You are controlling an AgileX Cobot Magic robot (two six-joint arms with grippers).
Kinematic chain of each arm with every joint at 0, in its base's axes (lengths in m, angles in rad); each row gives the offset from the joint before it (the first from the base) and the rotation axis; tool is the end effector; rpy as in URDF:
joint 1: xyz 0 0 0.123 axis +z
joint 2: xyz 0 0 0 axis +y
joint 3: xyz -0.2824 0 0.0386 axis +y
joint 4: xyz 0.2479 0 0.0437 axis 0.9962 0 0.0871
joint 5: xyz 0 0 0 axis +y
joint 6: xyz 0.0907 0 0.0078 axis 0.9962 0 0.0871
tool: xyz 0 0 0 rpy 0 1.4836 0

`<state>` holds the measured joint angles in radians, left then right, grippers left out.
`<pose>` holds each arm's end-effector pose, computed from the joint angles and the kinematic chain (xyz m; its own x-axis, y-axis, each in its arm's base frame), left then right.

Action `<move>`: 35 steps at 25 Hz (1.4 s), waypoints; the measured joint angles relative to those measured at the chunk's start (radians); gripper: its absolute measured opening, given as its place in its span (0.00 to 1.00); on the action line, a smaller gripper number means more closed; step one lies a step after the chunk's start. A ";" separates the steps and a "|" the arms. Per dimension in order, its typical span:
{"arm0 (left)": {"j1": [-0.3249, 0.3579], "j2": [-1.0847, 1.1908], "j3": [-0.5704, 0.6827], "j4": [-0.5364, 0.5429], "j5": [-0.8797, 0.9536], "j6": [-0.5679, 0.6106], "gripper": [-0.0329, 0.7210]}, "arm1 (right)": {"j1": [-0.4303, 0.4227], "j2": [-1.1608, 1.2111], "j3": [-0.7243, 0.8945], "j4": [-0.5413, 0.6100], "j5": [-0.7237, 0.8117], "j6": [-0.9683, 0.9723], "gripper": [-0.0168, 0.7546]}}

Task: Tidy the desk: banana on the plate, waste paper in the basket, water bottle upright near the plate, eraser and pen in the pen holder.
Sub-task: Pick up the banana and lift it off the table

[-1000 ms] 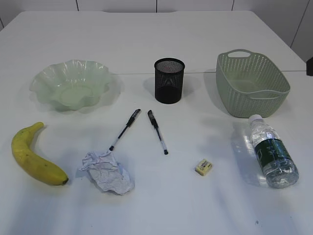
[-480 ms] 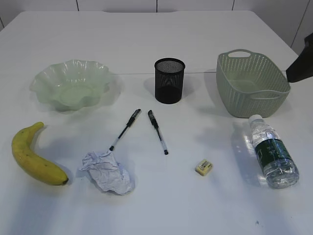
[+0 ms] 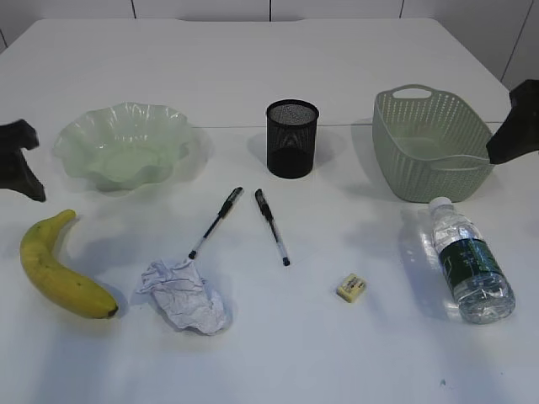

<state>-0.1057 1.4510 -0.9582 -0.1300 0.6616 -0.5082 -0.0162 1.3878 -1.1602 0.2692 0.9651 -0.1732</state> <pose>0.2853 -0.0376 0.2498 -0.7942 -0.4908 -0.3583 -0.3808 0.8615 -0.3359 0.2793 0.0154 0.3156 -0.8841 -0.0027 -0.4674 -0.1010 0.9774 0.1856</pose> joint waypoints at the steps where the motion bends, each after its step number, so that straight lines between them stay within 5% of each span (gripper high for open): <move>1: -0.016 0.026 0.000 0.027 -0.010 -0.034 0.68 | 0.000 0.002 0.000 0.000 0.005 0.000 0.67; 11: -0.048 0.194 -0.005 0.187 -0.062 -0.354 0.68 | 0.000 0.007 0.000 -0.002 0.036 0.000 0.67; 35: -0.048 0.378 -0.007 0.194 -0.157 -0.412 0.67 | 0.000 0.007 0.000 0.000 0.040 -0.001 0.66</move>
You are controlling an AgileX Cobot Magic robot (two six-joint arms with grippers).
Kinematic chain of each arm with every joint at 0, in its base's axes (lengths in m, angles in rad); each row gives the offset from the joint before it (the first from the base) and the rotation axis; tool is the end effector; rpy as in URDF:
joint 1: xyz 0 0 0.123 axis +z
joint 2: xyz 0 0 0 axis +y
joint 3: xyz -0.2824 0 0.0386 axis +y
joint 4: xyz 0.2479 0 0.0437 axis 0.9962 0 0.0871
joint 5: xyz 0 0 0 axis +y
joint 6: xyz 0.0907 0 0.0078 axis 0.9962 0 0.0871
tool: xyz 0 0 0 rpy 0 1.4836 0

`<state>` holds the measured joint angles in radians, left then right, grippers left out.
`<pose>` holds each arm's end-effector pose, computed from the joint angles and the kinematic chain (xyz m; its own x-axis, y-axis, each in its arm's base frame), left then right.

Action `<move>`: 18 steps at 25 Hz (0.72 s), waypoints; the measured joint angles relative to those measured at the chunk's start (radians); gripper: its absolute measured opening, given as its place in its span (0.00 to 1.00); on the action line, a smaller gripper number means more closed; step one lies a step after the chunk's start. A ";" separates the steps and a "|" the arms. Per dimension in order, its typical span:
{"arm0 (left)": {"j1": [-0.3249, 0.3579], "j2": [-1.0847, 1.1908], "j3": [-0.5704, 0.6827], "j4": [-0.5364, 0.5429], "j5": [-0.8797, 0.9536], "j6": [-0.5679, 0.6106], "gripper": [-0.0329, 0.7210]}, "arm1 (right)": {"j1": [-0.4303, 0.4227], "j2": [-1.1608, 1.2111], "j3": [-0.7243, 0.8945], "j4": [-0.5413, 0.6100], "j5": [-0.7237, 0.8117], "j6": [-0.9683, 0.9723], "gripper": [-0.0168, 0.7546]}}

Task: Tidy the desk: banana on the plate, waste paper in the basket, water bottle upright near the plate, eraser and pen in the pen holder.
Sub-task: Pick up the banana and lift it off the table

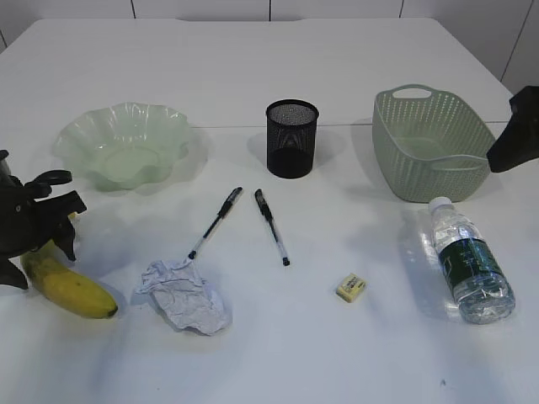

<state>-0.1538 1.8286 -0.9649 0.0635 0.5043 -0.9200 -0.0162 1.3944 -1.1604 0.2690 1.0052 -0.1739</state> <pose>0.3261 -0.0477 0.1389 -0.7244 -0.6571 -0.2085 -0.6264 0.7537 -0.1991 0.2773 0.0160 0.3123 -0.9041 -0.0119 -0.4272 -0.1035 0.9759 0.1919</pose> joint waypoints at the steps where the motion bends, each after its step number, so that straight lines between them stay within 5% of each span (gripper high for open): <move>1: 0.000 0.006 0.000 0.000 -0.004 0.000 0.67 | 0.000 0.000 0.000 0.000 0.000 0.000 0.66; 11: 0.000 0.041 0.000 0.002 -0.015 -0.002 0.65 | 0.000 0.000 -0.002 0.000 -0.001 0.000 0.66; 18: 0.000 0.041 -0.002 0.002 -0.002 -0.002 0.39 | 0.000 0.000 -0.002 0.000 -0.001 0.000 0.66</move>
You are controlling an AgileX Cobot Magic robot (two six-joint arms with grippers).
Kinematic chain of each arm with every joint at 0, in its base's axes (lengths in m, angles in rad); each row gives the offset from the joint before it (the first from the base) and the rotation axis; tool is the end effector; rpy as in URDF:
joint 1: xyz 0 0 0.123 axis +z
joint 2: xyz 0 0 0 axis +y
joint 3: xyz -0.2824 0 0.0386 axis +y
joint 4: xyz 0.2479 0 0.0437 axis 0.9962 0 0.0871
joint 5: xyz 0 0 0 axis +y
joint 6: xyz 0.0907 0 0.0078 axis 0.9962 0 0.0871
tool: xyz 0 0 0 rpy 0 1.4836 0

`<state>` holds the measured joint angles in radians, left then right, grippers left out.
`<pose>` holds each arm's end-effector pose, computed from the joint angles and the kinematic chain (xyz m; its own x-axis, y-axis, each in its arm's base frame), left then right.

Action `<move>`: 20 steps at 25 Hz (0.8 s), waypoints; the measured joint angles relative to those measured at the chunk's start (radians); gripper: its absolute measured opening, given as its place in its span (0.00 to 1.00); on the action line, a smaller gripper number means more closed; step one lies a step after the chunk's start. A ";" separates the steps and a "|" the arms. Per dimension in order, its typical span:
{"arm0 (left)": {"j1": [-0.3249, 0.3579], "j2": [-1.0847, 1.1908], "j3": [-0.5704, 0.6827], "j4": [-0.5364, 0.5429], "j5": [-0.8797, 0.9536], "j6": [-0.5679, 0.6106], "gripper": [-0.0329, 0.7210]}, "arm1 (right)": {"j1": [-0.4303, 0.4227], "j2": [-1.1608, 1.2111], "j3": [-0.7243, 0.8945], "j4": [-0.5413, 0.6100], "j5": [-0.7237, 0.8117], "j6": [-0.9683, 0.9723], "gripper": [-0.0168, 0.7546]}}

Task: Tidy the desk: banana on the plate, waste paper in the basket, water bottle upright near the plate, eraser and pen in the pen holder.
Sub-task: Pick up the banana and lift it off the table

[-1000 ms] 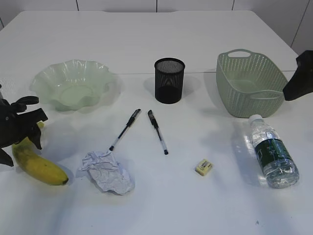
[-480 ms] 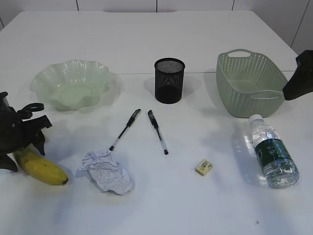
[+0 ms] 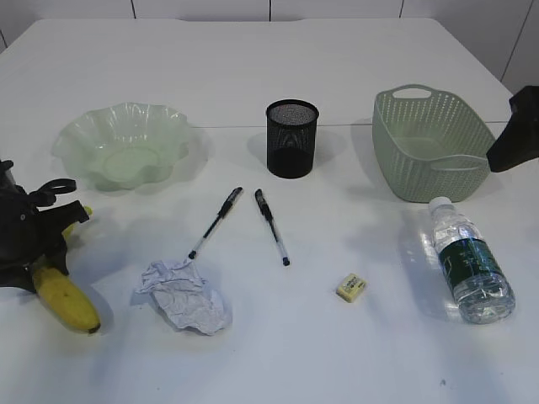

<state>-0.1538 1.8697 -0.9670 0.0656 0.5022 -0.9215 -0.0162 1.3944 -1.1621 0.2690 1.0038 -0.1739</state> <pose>0.3272 -0.0478 0.1259 -0.7316 -0.6557 -0.1864 -0.6330 0.7550 -0.1713 0.2776 0.0159 0.3129 -0.9028 -0.0116 -0.4300 -0.1037 0.9760 0.1915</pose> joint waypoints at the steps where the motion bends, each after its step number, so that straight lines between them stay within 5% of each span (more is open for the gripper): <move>1: 0.000 0.000 0.000 0.000 0.008 0.000 0.39 | 0.000 0.000 0.000 0.000 0.000 0.000 0.66; 20: -0.024 -0.269 -0.002 0.023 0.171 0.002 0.39 | 0.000 0.000 0.000 0.000 -0.002 0.000 0.66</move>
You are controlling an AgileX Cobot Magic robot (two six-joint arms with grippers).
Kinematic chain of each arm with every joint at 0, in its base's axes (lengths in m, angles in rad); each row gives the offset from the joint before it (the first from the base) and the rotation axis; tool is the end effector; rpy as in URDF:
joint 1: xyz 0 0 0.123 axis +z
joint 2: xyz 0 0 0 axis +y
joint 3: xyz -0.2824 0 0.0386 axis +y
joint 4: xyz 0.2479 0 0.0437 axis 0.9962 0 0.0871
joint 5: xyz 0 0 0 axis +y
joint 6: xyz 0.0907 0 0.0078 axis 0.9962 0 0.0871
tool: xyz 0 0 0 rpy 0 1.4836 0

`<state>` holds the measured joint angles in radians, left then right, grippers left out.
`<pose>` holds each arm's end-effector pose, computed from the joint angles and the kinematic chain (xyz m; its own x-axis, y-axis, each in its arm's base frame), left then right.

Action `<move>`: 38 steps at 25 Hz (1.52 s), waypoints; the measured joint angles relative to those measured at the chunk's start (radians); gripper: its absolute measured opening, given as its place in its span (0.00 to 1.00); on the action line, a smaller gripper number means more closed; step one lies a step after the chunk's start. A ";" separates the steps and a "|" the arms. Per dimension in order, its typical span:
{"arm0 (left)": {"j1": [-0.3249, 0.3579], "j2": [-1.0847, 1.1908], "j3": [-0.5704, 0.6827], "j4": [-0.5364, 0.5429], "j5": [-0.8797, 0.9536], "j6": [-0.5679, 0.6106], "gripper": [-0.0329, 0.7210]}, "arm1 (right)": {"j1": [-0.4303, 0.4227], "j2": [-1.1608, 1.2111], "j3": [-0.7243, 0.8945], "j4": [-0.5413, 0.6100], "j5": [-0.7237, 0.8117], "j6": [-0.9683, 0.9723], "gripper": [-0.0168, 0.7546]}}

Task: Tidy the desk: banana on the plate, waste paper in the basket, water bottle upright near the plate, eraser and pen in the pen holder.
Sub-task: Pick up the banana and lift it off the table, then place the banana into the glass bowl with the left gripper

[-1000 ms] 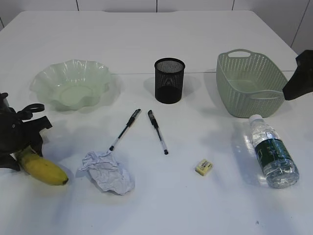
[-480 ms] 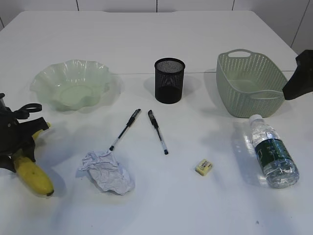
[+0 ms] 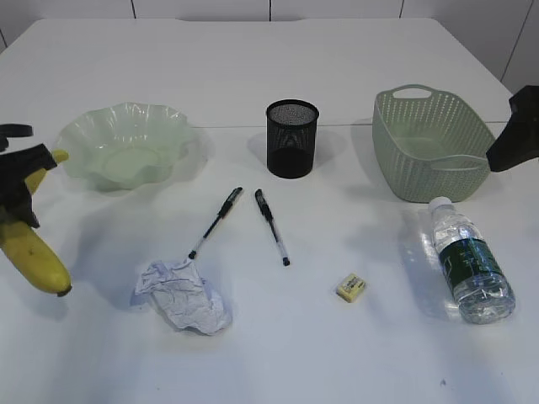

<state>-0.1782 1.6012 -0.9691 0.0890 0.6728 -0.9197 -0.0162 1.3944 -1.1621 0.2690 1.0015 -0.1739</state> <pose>0.3005 -0.0490 0.2076 -0.7277 -0.6311 -0.2684 -0.5890 0.7756 -0.2269 0.2778 0.0159 0.3130 -0.9018 -0.0111 -0.4320 -0.1036 0.9761 0.1911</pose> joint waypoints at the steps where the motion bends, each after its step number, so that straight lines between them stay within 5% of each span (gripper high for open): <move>1: 0.000 -0.024 0.000 0.008 -0.002 0.000 0.39 | 0.000 0.000 0.000 0.000 0.000 0.000 0.66; 6: 0.002 -0.069 -0.068 0.041 -0.004 0.002 0.39 | 0.000 0.000 0.000 0.000 -0.002 0.000 0.66; 13: 0.002 -0.030 -0.326 0.054 -0.070 0.002 0.39 | 0.000 0.000 0.000 0.000 -0.002 0.000 0.66; 26: 0.027 0.378 -0.778 0.003 -0.016 0.002 0.39 | 0.000 0.000 0.000 0.002 -0.005 0.000 0.66; 38: 0.072 0.668 -1.005 -0.089 0.027 0.018 0.39 | 0.000 0.000 0.000 0.047 -0.005 0.000 0.66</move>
<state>-0.1066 2.2688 -1.9739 0.0000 0.7003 -0.9019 -0.0162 1.3949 -1.1621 0.3164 0.9970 -0.1739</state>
